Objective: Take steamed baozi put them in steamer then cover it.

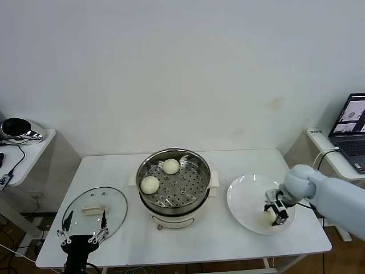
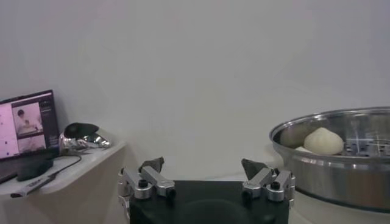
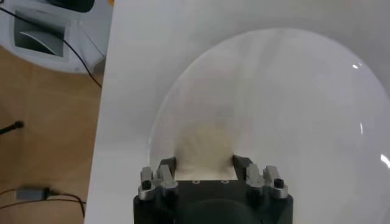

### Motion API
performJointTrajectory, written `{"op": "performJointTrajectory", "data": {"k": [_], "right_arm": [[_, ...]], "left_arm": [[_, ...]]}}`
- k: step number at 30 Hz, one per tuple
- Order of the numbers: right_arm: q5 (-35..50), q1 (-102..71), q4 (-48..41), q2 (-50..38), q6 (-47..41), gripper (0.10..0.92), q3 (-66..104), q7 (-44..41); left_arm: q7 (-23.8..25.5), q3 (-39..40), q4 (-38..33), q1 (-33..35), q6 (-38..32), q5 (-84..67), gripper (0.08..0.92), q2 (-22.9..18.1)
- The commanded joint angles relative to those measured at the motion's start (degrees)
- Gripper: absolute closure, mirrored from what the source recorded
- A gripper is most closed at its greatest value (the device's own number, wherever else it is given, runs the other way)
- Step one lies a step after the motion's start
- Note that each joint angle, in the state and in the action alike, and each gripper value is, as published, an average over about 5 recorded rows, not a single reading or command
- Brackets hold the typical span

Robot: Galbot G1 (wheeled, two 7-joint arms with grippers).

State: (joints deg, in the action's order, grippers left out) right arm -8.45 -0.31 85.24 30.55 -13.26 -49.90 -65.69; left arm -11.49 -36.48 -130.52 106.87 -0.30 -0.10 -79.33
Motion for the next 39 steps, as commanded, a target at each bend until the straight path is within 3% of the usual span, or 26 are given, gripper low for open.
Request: {"op": "performJointTrajectory", "data": {"k": [1,11,20,29,39], "right_arm": [[5.49,12.39,0.54,-0.19,-0.16,0.439,-1.97,-1.14],[16.97,38.15,-1.09,11.07,-0.95,0.432,-12.42,-0.82],[23.96,42.22,-0.37,27.46,2.83,0.429,-17.44,3.92],[19.07,35.67,-2.29,39.50,14.53,0.423,-21.80,6.47],[8.00,31.49,-2.72,42.45,26.19,0.414,-25.97,5.97]], "left_arm": [[0.03,-0.01,-0.12,-0.12,0.06,-0.07,0.177,0.06],[-0.02,0.32,0.05,-0.62,0.01,-0.26,0.177,0.31],[-0.07,0.06,0.11,-1.17,0.01,-0.47,0.177,0.26],[-0.16,-0.81,-0.02,-1.16,-0.05,-0.79,0.177,-0.10],[-0.23,-0.99,-0.25,-0.92,-0.05,-0.83,0.177,-0.61]]}}
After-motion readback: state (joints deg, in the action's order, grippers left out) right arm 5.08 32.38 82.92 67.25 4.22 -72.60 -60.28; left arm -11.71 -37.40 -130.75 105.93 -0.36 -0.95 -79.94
